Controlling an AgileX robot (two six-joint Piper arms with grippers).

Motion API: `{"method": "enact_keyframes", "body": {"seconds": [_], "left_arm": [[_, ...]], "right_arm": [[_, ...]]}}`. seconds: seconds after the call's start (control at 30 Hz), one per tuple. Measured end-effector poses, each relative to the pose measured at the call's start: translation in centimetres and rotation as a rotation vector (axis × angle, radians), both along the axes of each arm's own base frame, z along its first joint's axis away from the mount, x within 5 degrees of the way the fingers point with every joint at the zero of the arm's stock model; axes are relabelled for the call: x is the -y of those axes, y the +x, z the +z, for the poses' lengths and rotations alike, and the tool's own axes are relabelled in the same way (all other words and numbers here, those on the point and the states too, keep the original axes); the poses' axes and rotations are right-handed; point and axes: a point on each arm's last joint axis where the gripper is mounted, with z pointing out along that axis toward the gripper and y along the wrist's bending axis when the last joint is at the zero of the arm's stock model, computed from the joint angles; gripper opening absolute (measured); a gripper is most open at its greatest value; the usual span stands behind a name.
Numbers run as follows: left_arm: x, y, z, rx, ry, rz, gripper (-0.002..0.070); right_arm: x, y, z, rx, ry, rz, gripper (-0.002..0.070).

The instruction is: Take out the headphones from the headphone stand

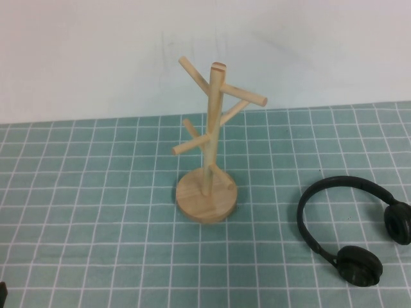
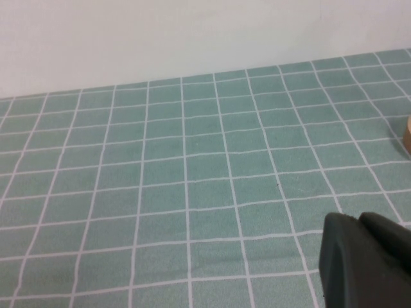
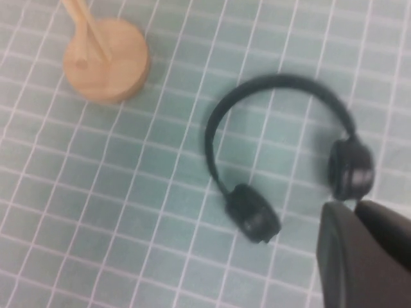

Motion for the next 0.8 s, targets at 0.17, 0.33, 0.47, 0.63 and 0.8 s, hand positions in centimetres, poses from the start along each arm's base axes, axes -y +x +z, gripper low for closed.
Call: {"method": "enact_keyframes", "body": {"seconds": [0.17, 0.33, 0.47, 0.63, 0.8], "left_arm": [[0.0, 0.0, 0.0, 0.000, 0.000, 0.000, -0.0006], [0.0, 0.0, 0.0, 0.000, 0.000, 0.000, -0.0006], [0.0, 0.0, 0.0, 0.000, 0.000, 0.000, -0.0006], [0.0, 0.0, 0.0, 0.000, 0.000, 0.000, -0.0006], [0.0, 0.0, 0.0, 0.000, 0.000, 0.000, -0.0006]], "right_arm": [[1.6, -3.2, 1.1, 0.236, -0.033, -0.071, -0.0006], [2.7, -5.5, -0.5, 0.590, -0.015, -0.163, -0.0006], [2.9, -6.7, -4.3, 0.753, 0.006, -0.189, -0.0006], [3.1, -7.7, -8.5, 0.840, 0.014, -0.197, -0.0006], [3.2, -7.9, -12.6, 0.844, -0.020, -0.203, -0.0006]]}}
